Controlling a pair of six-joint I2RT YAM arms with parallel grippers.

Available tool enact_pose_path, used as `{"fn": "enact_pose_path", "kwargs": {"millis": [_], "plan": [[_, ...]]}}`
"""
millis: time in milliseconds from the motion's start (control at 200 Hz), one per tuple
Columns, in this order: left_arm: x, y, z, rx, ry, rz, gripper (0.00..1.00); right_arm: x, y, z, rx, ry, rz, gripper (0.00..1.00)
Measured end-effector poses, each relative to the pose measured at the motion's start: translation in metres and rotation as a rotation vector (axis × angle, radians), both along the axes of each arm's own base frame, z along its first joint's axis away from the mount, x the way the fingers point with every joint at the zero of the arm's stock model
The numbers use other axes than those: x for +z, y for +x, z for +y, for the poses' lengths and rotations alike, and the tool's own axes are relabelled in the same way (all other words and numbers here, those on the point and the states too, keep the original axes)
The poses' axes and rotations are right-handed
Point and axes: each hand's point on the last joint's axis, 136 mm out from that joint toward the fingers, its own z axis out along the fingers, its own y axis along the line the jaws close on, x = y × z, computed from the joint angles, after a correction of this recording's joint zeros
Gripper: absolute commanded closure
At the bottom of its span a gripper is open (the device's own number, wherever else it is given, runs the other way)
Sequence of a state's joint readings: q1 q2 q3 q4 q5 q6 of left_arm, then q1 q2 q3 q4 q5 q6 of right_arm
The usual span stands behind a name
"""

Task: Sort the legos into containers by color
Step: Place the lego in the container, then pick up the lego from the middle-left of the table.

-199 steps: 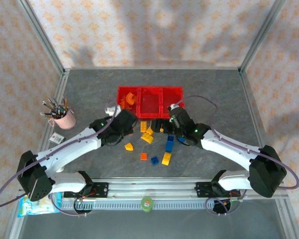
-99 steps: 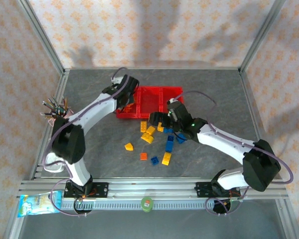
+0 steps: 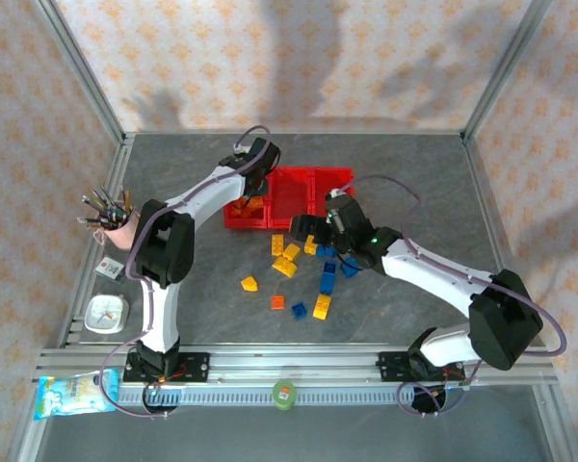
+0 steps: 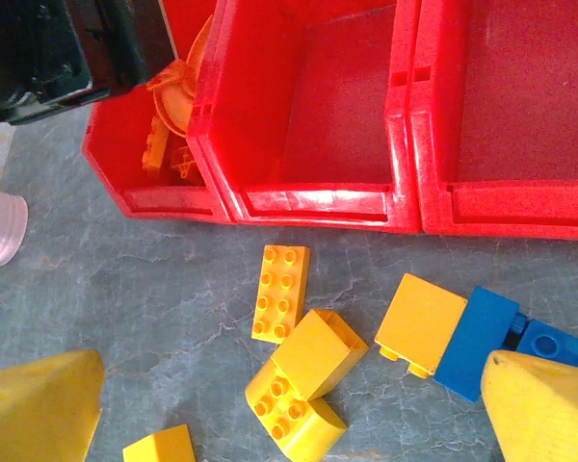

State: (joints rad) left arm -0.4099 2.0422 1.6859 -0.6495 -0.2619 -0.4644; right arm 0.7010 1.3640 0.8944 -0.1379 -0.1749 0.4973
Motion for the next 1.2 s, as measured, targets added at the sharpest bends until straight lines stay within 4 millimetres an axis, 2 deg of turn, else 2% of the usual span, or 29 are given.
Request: {"fn": "enact_pose_path", "kwargs": {"millis": [255,435,536,666,766,1011,1201], "plan": [[0.037,-0.005,-0.001,-0.013,-0.037,-0.054,0.41,0.001,0.002,-0.003,-0.008,-0.004,-0.004,0.00],[0.067,-0.045,0.006,-0.033,-0.112,-0.089,0.39,0.001,-0.001,-0.005,0.005,-0.021,-0.004,0.00],[0.071,-0.072,0.008,-0.044,-0.149,-0.096,0.38,0.001,-0.004,-0.007,0.013,-0.029,0.002,0.00],[0.059,-0.110,-0.001,-0.077,-0.177,-0.064,0.37,0.005,-0.010,-0.009,0.029,-0.024,-0.001,0.00],[0.045,-0.139,-0.015,-0.115,-0.191,-0.029,0.36,0.000,-0.018,-0.012,0.046,-0.024,0.013,0.00],[0.019,-0.205,-0.045,-0.179,-0.276,0.041,0.33,-0.041,-0.051,-0.025,0.099,-0.050,0.101,0.00],[-0.011,-0.243,-0.066,-0.221,-0.306,0.129,0.30,-0.068,-0.071,-0.033,0.135,-0.063,0.156,0.00]]}}
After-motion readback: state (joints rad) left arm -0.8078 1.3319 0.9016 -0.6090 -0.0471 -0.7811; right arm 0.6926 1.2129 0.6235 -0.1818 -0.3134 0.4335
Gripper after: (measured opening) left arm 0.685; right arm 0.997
